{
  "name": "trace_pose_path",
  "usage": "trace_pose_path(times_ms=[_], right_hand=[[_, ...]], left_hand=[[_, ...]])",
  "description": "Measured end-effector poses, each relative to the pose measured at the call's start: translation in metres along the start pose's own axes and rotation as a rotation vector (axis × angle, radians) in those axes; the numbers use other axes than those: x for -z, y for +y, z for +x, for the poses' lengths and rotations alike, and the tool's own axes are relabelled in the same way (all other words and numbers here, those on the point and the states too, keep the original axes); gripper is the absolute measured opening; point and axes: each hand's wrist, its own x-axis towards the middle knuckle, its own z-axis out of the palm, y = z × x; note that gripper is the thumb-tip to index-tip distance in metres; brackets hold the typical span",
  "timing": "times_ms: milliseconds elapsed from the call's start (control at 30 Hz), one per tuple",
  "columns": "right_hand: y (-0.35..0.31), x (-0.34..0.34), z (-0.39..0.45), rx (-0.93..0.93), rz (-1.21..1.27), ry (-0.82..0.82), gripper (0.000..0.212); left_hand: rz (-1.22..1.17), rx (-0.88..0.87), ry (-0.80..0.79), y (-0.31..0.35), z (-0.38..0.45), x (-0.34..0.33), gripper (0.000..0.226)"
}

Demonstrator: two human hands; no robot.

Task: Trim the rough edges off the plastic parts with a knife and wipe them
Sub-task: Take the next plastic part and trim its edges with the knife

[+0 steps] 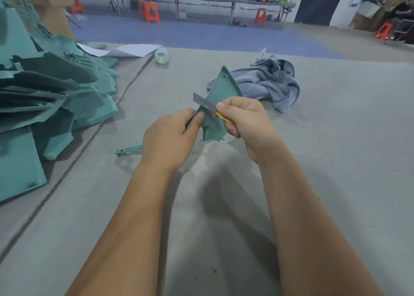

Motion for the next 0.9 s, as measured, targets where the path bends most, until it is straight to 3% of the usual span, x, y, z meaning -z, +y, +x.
trace_pose_path(times_ms=[433,700,900], right_hand=[[0.006,-0.004,0.007,0.086,-0.055,0.282,0.031],[0.003,-0.005,0.002,0.121,-0.006,0.111,0.025],[0.011,-0.009,0.003,0.114,-0.021,0.113,0.034]], left_hand=[[-0.034,-0.001,0.006,-0.001,-0.002,-0.001,0.044],[-0.040,0.011,0.010,-0.001,-0.002,-0.002,0.045],[-0.053,0.008,0.004,-0.001,-0.002,-0.002,0.043]])
